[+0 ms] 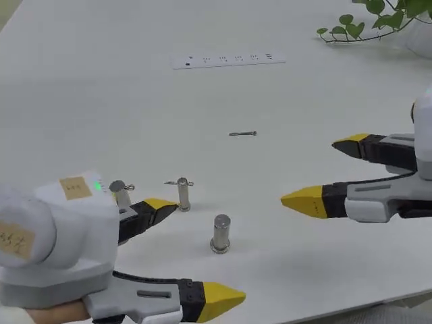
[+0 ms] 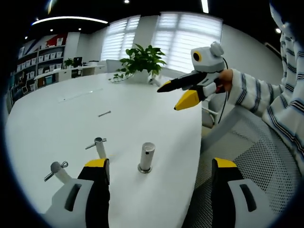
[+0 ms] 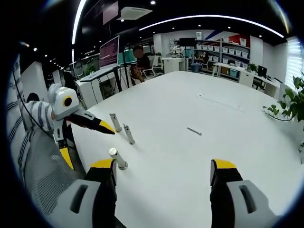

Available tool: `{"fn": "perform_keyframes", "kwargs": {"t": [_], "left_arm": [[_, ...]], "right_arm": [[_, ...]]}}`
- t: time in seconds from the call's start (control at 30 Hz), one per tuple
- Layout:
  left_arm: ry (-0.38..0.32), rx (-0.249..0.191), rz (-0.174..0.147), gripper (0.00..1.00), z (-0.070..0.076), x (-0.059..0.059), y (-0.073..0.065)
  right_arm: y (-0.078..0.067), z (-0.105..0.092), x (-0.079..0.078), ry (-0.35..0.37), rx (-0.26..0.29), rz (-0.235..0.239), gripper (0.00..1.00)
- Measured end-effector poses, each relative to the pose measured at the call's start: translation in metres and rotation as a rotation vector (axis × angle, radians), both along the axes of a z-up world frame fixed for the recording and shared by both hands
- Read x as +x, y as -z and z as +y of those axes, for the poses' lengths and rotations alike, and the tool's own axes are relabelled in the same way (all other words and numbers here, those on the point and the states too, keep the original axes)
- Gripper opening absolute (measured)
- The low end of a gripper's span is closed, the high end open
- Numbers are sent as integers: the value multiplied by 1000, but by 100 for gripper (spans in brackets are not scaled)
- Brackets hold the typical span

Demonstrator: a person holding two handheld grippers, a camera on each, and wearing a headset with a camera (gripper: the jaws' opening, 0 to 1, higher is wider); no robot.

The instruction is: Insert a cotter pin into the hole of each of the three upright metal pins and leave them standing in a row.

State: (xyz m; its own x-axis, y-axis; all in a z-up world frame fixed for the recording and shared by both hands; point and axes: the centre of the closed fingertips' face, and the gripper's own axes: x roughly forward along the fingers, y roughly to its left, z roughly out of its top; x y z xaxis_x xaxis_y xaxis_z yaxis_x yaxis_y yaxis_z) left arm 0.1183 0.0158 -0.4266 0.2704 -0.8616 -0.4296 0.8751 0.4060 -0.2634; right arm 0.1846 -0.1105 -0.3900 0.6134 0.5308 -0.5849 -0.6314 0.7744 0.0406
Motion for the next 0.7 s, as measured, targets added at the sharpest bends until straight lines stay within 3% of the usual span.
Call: {"fn": "perform_keyframes", "kwargs": {"t": [0.2, 0.47, 0.7], "left_arm": [[-18, 11, 1, 99, 9, -5, 0], [-17, 24, -1, 99, 16, -10, -3], [-47, 30, 2, 99, 23, -6, -5]], "right_arm": [[-2, 2, 14, -53, -56, -7, 77], [0, 3, 36, -142, -151, -5, 73], [7, 8, 49, -217, -238, 23, 70]]}}
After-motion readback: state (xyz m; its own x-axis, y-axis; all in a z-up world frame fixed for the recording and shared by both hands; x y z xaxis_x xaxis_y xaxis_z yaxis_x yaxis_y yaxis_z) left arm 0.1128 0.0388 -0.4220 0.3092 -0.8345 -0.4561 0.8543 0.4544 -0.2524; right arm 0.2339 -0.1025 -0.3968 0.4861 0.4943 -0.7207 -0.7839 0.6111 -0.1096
